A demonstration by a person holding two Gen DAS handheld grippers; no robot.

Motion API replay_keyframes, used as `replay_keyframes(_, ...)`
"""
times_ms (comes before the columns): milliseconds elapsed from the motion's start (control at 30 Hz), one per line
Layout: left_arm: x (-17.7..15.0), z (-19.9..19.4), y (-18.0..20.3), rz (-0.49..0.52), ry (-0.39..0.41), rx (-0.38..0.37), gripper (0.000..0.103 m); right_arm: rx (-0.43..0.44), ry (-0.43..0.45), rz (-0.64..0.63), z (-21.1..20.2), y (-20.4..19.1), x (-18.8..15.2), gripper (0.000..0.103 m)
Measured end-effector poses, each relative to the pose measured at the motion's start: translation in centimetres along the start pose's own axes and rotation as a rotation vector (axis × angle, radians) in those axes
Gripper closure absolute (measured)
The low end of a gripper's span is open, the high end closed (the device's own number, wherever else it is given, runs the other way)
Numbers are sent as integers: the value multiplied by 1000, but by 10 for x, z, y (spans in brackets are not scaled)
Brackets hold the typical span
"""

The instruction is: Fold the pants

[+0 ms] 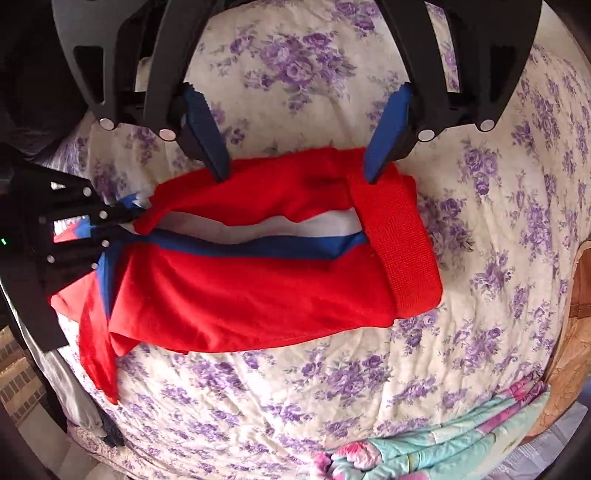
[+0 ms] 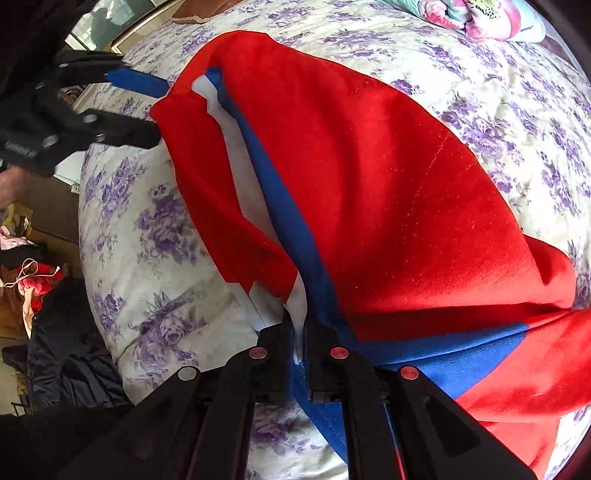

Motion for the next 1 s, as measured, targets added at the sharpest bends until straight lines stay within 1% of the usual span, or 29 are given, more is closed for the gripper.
replay_keyframes(33, -4, -11, 3, -7, 14, -11, 31, 1, 4, 3, -1, 0, -1, 97)
replay_keyframes(100, -4, -33, 6, -66, 68, -26, 31, -1, 14, 6, -2, -1, -2, 96)
replay_keyframes(167, 6, -49, 13, -162, 133, -59, 31, -2, 22, 16, -3, -1, -3, 95)
replay_keyframes(233, 19, -52, 21, -261, 189, -45, 31, -3, 32, 23, -4, -2, -4, 95)
replay_keyframes(267, 25, -44, 25, -323, 194, -45, 31, -4, 37, 27, -3, 1, -2, 95)
replay_keyframes(367, 26, -3, 39, -482, 140, -49, 34, 6, 53, 36, -6, 2, -5, 94)
replay_keyframes(400, 22, 13, 46, -522, 108, -66, 45, 11, 53, 40, -10, 3, -5, 91)
replay_keyframes(433, 15, 30, 52, -534, 59, -59, 60, 22, 44, 44, -14, 1, -6, 88)
replay_keyframes(467, 6, 47, 57, -524, 2, -16, 68, 45, 34, 53, -20, -2, -6, 79)
replay_keyframes(500, 0, 56, 61, -498, -14, 39, 73, 78, 33, 69, -32, -3, -8, 72)
replay_keyframes(533, 0, 53, 67, -458, 14, 78, 73, 114, 39, 89, -47, -2, -11, 71)
replay_keyframes(567, 0, 51, 73, -426, 11, 103, 73, 146, 41, 113, -62, 1, -15, 70)
replay_keyframes(600, 0, 49, 76, -408, 5, 120, 73, 154, 42, 140, -78, 10, -17, 70)
replay_keyframes(633, -1, 49, 78, -400, 7, 130, 73, 133, 44, 166, -93, 25, -19, 70)
replay_keyframes(700, -1, 49, 78, -399, 13, 136, 73, 31, 46, 247, -120, 73, -17, 68)
replay_keyframes(767, -1, 49, 78, -414, 17, 132, 73, -123, 48, 383, -146, 144, -14, 68)
replay_keyframes(800, 0, 50, 77, -424, 20, 129, 73, -205, 35, 451, -156, 181, -15, 66)
replay_keyframes(833, -1, 51, 77, -430, 23, 127, 73, -262, 13, 527, -164, 217, -16, 65)
replay_keyframes(900, -2, 52, 73, -435, 28, 122, 73, -302, -22, 690, -169, 276, -20, 64)
replay_keyframes(933, -2, 52, 74, -435, 28, 120, 73, -309, -45, 762, -168, 298, -25, 64)
replay_keyframes(1000, -4, 52, 73, -436, 28, 115, 73, -298, -77, 868, -158, 325, -23, 64)
Point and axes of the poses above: each gripper's, at about its wrist camera, not at the fingertips, and z roughly the way its jaws point, y to its right, x to its top, the point moved 6 cm from there along z, roughly the way its jaws point, and after that the axes turned 11 degrees about y, right-handed, at the moved point
